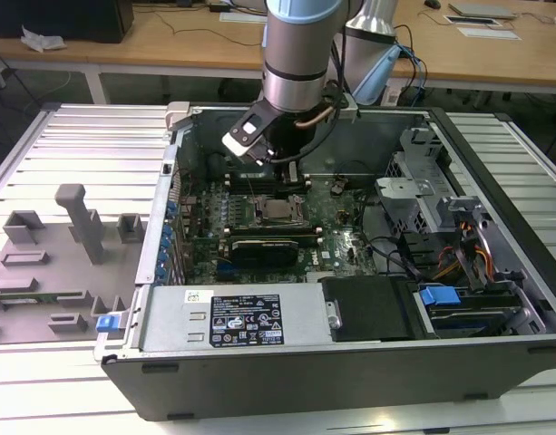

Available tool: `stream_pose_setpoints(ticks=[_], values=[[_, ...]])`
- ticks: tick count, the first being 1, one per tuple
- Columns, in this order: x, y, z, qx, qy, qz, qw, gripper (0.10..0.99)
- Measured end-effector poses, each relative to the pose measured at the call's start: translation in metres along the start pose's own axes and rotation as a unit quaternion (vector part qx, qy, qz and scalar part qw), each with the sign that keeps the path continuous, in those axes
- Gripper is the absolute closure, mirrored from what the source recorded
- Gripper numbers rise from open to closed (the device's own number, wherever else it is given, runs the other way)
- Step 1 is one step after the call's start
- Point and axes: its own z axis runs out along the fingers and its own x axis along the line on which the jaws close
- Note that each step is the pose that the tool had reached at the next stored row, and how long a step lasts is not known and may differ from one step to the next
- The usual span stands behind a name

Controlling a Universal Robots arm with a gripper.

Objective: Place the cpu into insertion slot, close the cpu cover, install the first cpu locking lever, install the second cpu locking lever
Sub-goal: 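Close the cpu cover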

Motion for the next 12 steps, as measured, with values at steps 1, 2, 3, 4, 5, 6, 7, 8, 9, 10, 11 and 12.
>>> stream_pose_setpoints(ticks=[1,2,3,4,5,6,7,8,9,10,11,12], values=[[0.0000,0.0000,0.0000,0.0004,-0.0001,-0.010,1.0000,0.980],[0.0000,0.0000,0.0000,0.0011,-0.0004,-0.025,0.9997,0.980],[0.0000,0.0000,0.0000,0.0015,-0.0005,-0.035,0.9994,0.980],[0.0000,0.0000,0.0000,0.0019,-0.0006,-0.044,0.9990,0.980],[0.0000,0.0000,0.0001,0.0023,-0.0008,-0.054,0.9986,0.980],[0.0000,0.0000,0.0001,0.0027,-0.0010,-0.063,0.9980,0.980],[0.0000,0.0000,0.0001,0.0034,-0.0016,-0.076,0.9971,0.980],[0.0000,0.0000,0.0001,0.0038,-0.0019,-0.085,0.9964,0.980],[0.0000,0.0000,0.0002,0.0043,-0.0022,-0.096,0.9954,0.980],[0.0000,0.0000,0.0001,0.0048,-0.0026,-0.104,0.9946,0.980],[0.0000,0.0000,0.0002,0.0052,-0.0029,-0.114,0.9935,0.980],[0.0000,0.0000,0.0002,0.0056,-0.0031,-0.122,0.9925,0.980]])
